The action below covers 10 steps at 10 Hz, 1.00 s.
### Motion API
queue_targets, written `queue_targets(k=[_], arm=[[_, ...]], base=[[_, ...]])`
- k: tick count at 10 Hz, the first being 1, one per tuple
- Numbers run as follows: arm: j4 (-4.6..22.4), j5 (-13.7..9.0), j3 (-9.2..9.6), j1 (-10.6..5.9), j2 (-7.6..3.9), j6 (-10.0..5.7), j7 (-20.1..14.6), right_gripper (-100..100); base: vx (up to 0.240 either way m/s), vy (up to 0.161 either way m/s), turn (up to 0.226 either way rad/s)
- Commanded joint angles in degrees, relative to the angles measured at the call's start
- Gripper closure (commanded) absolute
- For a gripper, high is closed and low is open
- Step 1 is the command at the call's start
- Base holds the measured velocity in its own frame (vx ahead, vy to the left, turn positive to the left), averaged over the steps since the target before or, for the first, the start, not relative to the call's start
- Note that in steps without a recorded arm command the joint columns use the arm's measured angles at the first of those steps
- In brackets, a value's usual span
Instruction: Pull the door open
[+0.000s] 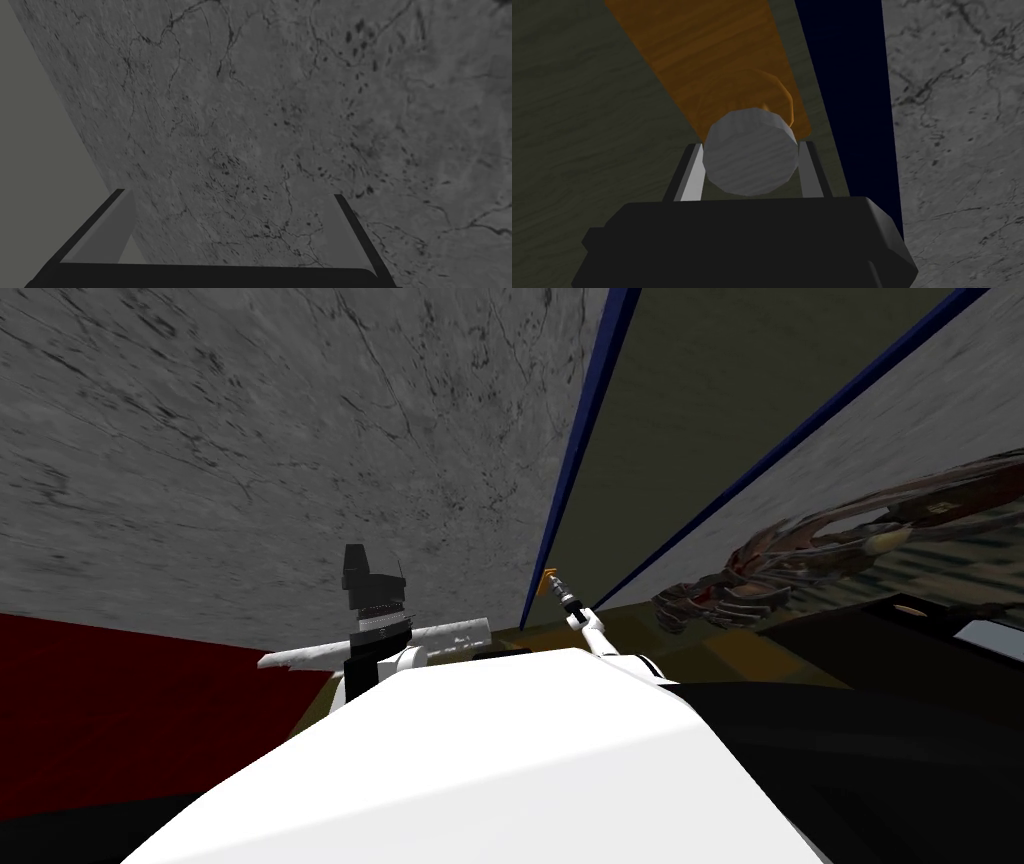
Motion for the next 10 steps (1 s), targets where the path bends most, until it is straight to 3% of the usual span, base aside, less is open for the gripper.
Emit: queue_targets(k=[1, 3, 4, 8, 9, 10], arm=[[-0.9, -1.0, -0.26, 0.04, -0.41, 0.73, -1.9, 100], [-0.8, -3.8, 0.17, -0.28, -0.25, 1.15, -5.5, 100], [-0.8, -3.8, 0.17, -0.28, -0.25, 1.15, -5.8, 100], [-0.4, -10.3, 1.14, -1.0, 0.09, 2.09, -13.1, 100], [-0.4, -10.3, 1.14, -1.0, 0.09, 2.09, -13.8, 100], [-1.3, -8.5, 0.93, -0.06, -0.41, 1.76, -11.0, -100]], base=[[-0.041, -0.052, 0.061], [-0.061, -0.053, 0.112], [-0.045, -0.053, 0.058], [-0.073, -0.079, 0.132], [-0.065, -0.049, 0.021], [-0.021, 0.026, -0.102]])
